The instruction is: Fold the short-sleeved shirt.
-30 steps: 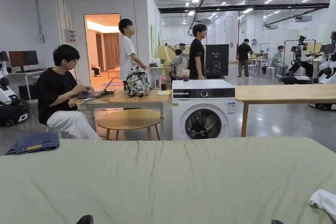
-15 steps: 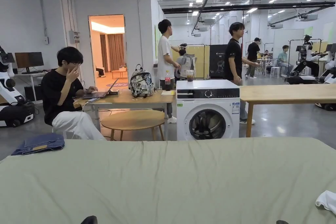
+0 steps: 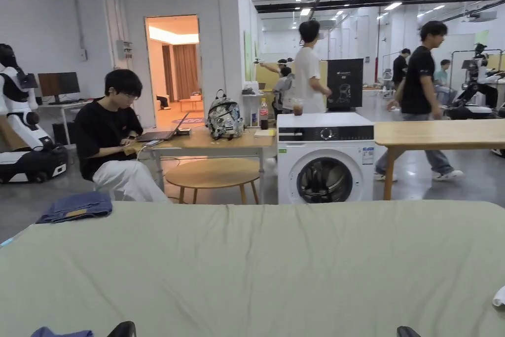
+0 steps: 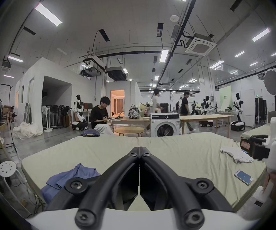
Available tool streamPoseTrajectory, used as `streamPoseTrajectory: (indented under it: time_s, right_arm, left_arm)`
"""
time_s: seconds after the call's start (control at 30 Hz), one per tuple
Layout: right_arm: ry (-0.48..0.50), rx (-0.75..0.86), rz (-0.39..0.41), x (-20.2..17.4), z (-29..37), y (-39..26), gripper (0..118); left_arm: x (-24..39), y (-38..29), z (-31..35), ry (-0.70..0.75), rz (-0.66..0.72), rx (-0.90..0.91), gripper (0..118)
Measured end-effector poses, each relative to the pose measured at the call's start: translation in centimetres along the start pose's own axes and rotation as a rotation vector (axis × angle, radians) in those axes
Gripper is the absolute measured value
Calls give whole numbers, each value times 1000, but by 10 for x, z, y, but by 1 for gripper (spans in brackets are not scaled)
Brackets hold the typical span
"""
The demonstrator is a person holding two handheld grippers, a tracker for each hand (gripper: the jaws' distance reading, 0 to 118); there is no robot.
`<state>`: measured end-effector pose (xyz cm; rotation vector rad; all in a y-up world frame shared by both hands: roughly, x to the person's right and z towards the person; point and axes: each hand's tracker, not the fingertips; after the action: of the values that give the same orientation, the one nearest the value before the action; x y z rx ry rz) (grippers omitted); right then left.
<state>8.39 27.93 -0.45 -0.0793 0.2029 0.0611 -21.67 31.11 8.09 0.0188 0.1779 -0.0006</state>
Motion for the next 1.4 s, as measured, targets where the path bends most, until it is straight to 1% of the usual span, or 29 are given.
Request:
streamPoseTrajectory:
  time_s: [0.07,0.17,0.33,0.5,0.63,0.7,0.73,0.77,0.8,0.83,0.87,0.93,0.97,1.0,1.07,1.13,1.17,1.23,1.27,1.3,1.37,1.4]
  right_arm:
    - [32,-8,-4,-10,-5,0,0]
    - [78,-6,13,-27,-13,-1,0]
    - [170,-10,-29,-50,-26,-1,0]
    - [236,-14,-27,-71,-34,-3,0]
    - [262,-28,-30,-76,-39,-8,0]
    - [268,-47,-27,-74,-42,-13,0]
    - [273,-57,-23,-72,-42,-16,0]
    - [272,-66,-13,-70,-42,-19,0]
    - [263,-76,-3,-68,-43,-23,0]
    - [256,-84,1,-65,-43,-26,0]
    - [246,-96,-2,-61,-45,-31,0]
    - [230,-141,-21,-54,-49,-40,0]
    - [218,-168,-30,-49,-52,-45,0]
    - [208,-195,-34,-45,-55,-50,0]
    - [186,-240,-26,-36,-58,-58,0]
    - [161,-262,-7,-25,-58,-65,0]
    - [144,-274,0,-21,-57,-67,0]
    - [105,-294,4,-10,-57,-72,0]
    - [91,-304,-3,-4,-58,-74,0]
    - [75,-318,-17,1,-57,-76,0]
    - [52,-355,-59,10,-56,-83,0]
    - [36,-367,-90,14,-56,-89,0]
  left_arm:
    - [-11,0,5,40,-9,-5,0]
    - [-27,0,15,88,-11,-5,0]
    - [-50,-1,29,151,-2,-19,0]
    - [-65,-5,37,203,-21,-48,0]
    - [-78,-12,36,169,-25,-110,0]
    - [-92,-22,28,134,-26,-176,0]
    - [-100,-25,21,118,-13,-204,5]
    - [-109,-28,11,93,-4,-245,32]
    - [-118,-32,1,62,-12,-284,65]
    - [-129,-36,-14,48,3,-326,81]
    - [-140,-43,-34,41,34,-407,80]
    - [-166,-62,-74,-42,153,-526,80]
    - [-176,-82,-98,-48,224,-602,80]
    - [-185,-97,-121,-22,260,-651,80]
    - [-198,-125,-165,4,252,-745,80]
    - [-200,-157,-202,41,145,-828,80]
    - [-202,-169,-218,40,131,-871,80]
    - [-208,-194,-242,75,200,-952,80]
    - [-211,-207,-251,77,253,-987,80]
    - [-208,-213,-255,107,238,-980,79]
    - [-197,-204,-247,91,154,-918,78]
    - [-192,-206,-244,100,97,-945,74]
